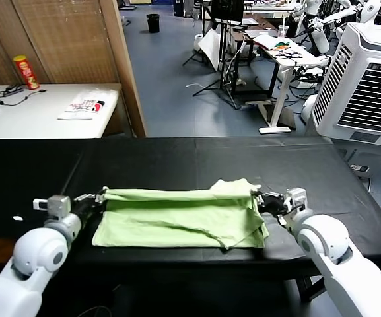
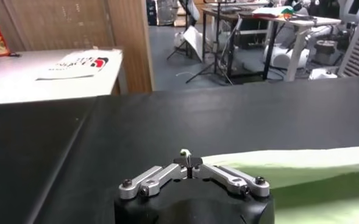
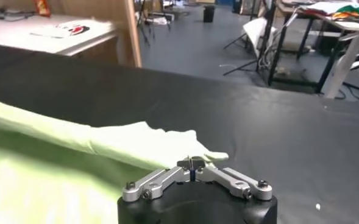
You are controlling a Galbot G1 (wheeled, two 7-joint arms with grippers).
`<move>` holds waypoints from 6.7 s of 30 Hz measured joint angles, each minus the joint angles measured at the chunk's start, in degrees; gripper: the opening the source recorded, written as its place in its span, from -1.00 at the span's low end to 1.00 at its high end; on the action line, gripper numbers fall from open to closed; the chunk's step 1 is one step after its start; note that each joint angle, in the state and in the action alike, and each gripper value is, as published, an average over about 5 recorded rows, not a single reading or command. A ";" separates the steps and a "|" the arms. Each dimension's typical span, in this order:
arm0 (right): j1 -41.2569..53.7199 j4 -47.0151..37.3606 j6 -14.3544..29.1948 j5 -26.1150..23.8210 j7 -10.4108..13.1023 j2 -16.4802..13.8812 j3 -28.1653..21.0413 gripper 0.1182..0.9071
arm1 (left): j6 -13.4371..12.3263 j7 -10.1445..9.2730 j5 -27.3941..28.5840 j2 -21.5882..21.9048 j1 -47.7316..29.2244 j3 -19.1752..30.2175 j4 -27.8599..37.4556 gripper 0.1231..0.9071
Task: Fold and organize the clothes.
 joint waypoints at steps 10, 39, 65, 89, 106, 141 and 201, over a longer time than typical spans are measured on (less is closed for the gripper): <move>-3.13 1.65 -0.01 -0.49 -0.05 -0.20 0.47 -0.99 | 1.12 -0.44 3.11 -0.32 3.98 -1.13 -1.76 -0.99; -2.24 3.74 -0.02 -1.41 2.09 0.53 2.74 0.62 | 4.60 -0.72 5.70 -3.65 8.23 -3.03 -5.73 0.49; 11.93 -17.08 2.89 -10.82 1.71 16.39 -6.05 0.26 | 1.34 -1.33 0.38 -10.86 -5.15 0.50 11.45 0.11; 7.44 -15.73 9.84 -13.03 2.49 18.43 -2.63 -0.89 | -6.72 4.17 13.45 -12.94 -5.75 1.02 13.64 -0.65; -1.66 -2.23 11.16 -10.73 0.97 13.19 3.09 0.72 | -10.21 4.66 13.07 -14.58 1.62 -3.35 7.05 0.72; -6.67 4.07 11.07 -9.80 -1.22 12.20 8.02 0.72 | -13.69 7.18 20.08 -18.48 7.58 -7.54 8.30 -0.88; -10.40 4.64 13.41 -13.94 -6.99 14.70 5.14 0.72 | -6.07 -0.23 10.91 -33.23 -0.72 12.48 -3.05 0.44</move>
